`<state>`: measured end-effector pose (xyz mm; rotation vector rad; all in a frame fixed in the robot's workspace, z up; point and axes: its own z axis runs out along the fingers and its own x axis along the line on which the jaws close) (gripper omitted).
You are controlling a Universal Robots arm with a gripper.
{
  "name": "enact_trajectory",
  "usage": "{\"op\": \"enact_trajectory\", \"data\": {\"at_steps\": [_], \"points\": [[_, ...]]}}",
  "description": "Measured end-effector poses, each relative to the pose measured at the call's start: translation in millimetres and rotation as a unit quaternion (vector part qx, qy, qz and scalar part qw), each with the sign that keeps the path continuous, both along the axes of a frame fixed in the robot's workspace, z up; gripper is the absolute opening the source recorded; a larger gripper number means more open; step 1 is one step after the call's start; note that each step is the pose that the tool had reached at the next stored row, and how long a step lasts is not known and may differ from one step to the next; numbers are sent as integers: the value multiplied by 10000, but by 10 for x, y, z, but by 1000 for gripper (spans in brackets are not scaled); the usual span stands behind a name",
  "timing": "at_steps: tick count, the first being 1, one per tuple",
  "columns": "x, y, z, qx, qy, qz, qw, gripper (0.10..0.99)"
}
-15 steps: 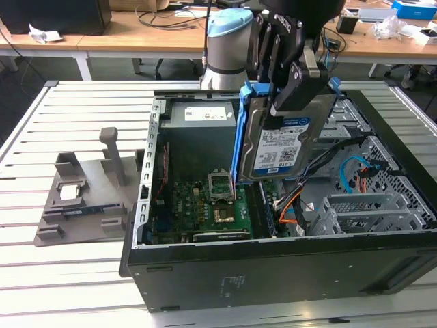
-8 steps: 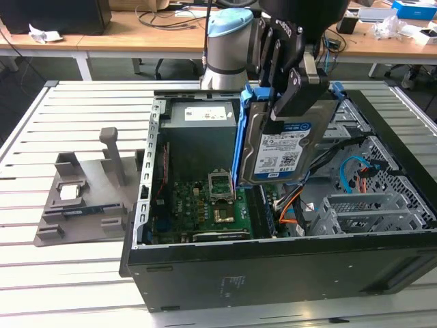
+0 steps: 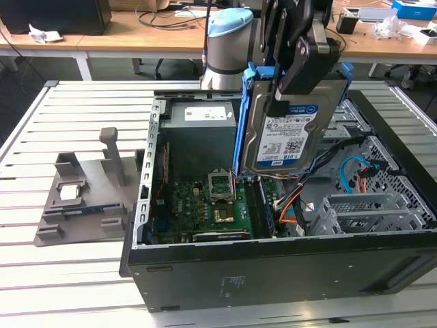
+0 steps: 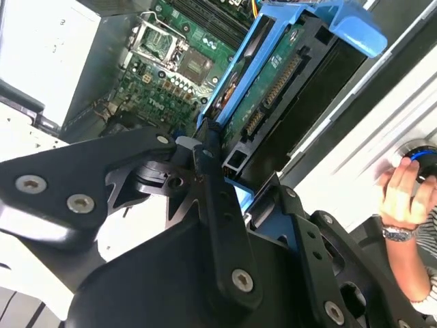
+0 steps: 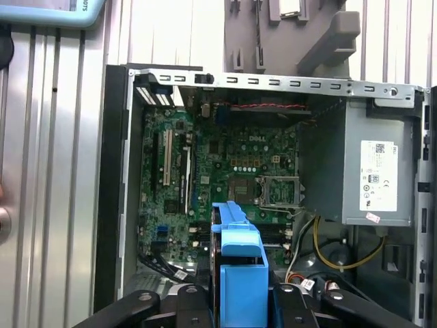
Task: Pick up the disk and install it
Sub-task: 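Pick up the disk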
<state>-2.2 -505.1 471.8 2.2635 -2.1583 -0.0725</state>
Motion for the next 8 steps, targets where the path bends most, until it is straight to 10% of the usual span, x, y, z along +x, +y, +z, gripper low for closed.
{"op": "enact_trajectory", "data": {"at_steps": [8], "points": [[0, -85, 9, -1, 0, 0, 10000, 369]]}}
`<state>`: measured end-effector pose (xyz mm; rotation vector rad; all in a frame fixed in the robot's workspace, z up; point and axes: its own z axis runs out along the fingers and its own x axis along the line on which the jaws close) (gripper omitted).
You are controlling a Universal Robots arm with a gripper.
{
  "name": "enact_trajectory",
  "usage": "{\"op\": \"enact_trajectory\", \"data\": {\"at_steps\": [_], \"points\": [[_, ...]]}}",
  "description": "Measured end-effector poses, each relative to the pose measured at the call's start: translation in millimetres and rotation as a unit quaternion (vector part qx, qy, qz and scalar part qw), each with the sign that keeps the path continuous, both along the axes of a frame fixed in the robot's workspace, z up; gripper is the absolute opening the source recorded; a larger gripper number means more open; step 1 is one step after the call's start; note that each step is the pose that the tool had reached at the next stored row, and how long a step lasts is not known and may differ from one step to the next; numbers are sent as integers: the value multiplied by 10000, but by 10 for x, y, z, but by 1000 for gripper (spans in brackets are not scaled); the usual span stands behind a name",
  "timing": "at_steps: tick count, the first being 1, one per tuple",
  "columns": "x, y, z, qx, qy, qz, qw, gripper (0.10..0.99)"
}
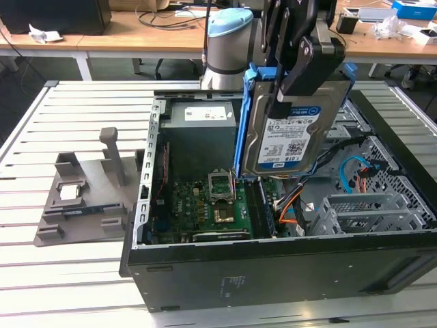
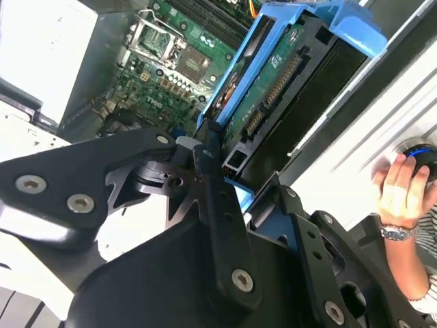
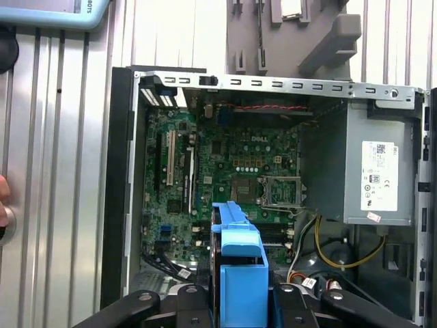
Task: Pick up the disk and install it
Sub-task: 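Pick up the disk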
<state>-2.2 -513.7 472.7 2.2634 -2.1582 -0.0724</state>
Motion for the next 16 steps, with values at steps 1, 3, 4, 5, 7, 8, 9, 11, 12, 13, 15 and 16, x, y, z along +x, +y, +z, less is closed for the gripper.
{"op": "enact_trajectory", "data": {"at_steps": [1, 3, 4, 5, 7, 8, 9, 11, 12, 13, 15, 16], "points": [[0, -16, 0, 0, 0, 0, 10000, 369], [0, -43, 0, 0, 0, 0, 10000, 369], [0, -65, 0, 0, 0, 0, 10000, 369], [0, -94, 0, 0, 0, 0, 10000, 369], [0, -118, 0, 0, 0, 0, 10000, 369], [0, -130, 0, 0, 0, 0, 10000, 369], [0, -143, 0, 0, 0, 0, 10000, 369], [1, -174, 0, 0, 0, 0, 10000, 369], [0, -189, 0, 0, 0, 0, 10000, 369], [0, -211, 0, 0, 0, 0, 10000, 369], [0, -251, -1, 0, 0, 0, 10000, 369], [0, -263, -1, 0, 0, 0, 10000, 369]]}}
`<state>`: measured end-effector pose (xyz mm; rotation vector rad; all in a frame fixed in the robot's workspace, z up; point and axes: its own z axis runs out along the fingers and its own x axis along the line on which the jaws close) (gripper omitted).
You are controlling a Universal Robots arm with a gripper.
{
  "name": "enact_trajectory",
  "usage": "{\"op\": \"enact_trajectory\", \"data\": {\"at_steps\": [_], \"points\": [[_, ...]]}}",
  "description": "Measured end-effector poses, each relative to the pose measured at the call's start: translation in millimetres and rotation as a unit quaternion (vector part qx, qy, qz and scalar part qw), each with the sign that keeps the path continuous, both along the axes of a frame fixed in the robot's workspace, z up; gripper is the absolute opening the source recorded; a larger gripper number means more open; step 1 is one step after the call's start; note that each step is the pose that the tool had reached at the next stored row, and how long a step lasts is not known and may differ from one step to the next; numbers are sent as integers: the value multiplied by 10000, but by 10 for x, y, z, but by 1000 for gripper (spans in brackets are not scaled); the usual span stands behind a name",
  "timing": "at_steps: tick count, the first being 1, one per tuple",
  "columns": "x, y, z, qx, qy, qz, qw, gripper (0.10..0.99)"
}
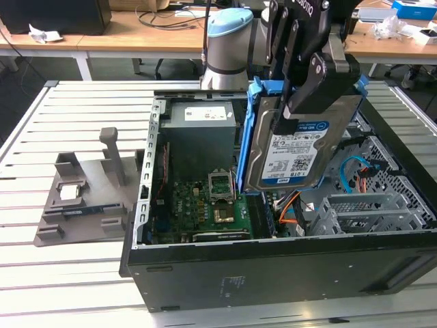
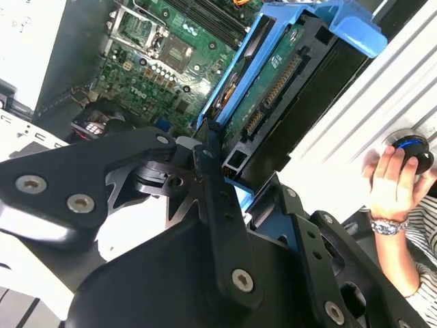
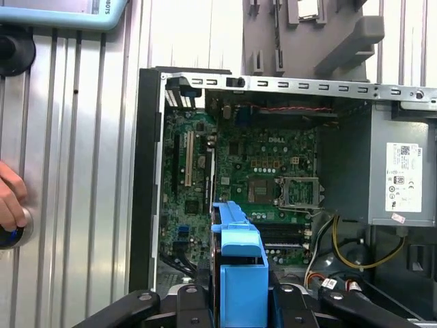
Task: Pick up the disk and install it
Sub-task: 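Pick up the disk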
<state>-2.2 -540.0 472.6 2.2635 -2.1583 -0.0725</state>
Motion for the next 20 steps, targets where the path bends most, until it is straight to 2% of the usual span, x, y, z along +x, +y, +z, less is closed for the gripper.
{"op": "enact_trajectory", "data": {"at_steps": [4, 10, 13, 16, 19, 20], "points": [[0, -85, 0, 0, 0, 0, 10000, 369], [1, -182, -1, 0, 0, 0, 10000, 369], [0, -265, -4, 0, 0, 0, 10000, 369], [5, -306, -3, -1, 0, -3, 10000, 369], [67, -318, -5, 0, 2, -6, 10000, 369], [126, -324, -9, 0, 5, -5, 10000, 369]]}}
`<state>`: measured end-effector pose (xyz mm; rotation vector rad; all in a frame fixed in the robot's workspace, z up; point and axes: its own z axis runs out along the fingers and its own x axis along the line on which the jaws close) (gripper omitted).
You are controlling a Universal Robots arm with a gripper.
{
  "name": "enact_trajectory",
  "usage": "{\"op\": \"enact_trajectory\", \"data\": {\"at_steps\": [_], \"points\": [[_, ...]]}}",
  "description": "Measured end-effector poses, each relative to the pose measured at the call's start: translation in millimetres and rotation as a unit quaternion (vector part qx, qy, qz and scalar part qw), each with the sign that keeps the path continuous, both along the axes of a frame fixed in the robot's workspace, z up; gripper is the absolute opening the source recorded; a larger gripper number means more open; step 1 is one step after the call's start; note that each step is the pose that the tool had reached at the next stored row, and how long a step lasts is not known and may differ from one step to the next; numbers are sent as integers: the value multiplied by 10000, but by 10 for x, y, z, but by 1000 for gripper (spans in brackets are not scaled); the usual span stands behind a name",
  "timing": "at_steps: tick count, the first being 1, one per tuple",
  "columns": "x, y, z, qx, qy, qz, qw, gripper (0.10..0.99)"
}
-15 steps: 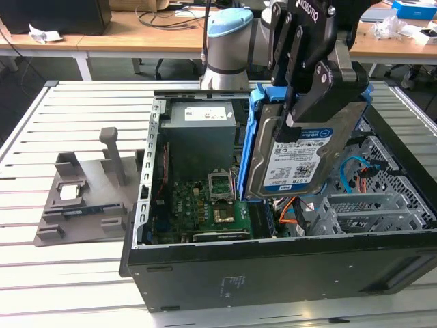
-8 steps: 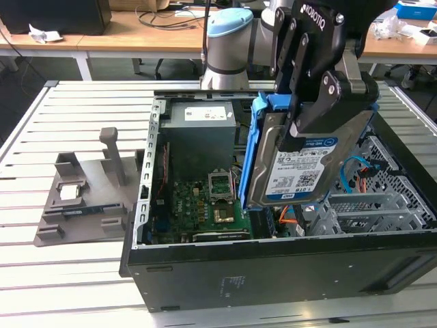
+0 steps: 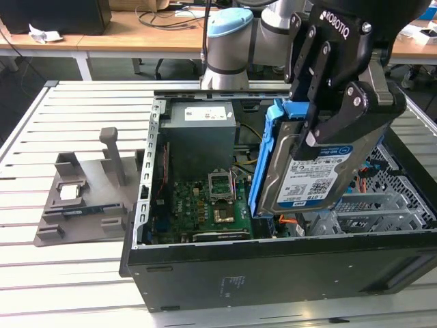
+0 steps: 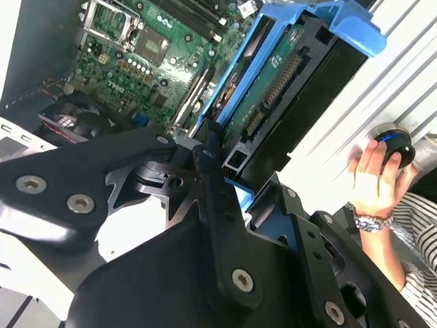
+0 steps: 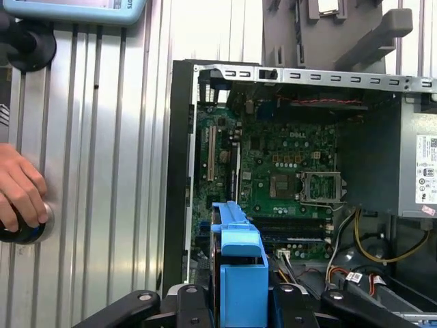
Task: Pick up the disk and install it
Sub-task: 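Pick up the disk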
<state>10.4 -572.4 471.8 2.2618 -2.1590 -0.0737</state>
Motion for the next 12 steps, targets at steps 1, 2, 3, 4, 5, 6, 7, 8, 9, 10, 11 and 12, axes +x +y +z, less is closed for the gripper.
{"op": "enact_trajectory", "data": {"at_steps": [1, 2, 3, 4, 5, 6, 7, 8, 9, 10, 11, 12], "points": [[25, -1, -2, 0, 1, 0, 10000, 369], [46, -2, -4, 0, 2, 0, 10000, 369], [65, -2, -5, -1, 4, 0, 10000, 369], [95, -2, -7, 0, 5, -1, 10000, 369], [120, -3, -8, 0, 6, 0, 10000, 369], [138, -2, -9, 0, 6, -1, 10000, 369], [152, -2, -9, 0, 7, 0, 10000, 369], [173, -2, -11, 0, 7, 0, 10000, 369], [187, -3, -12, -1, 8, 0, 10000, 369], [204, -3, -13, -2, 8, 0, 10000, 369], [225, -3, -15, 0, 8, 0, 10000, 369], [247, -3, -18, 0, 8, 0, 10000, 369]]}}
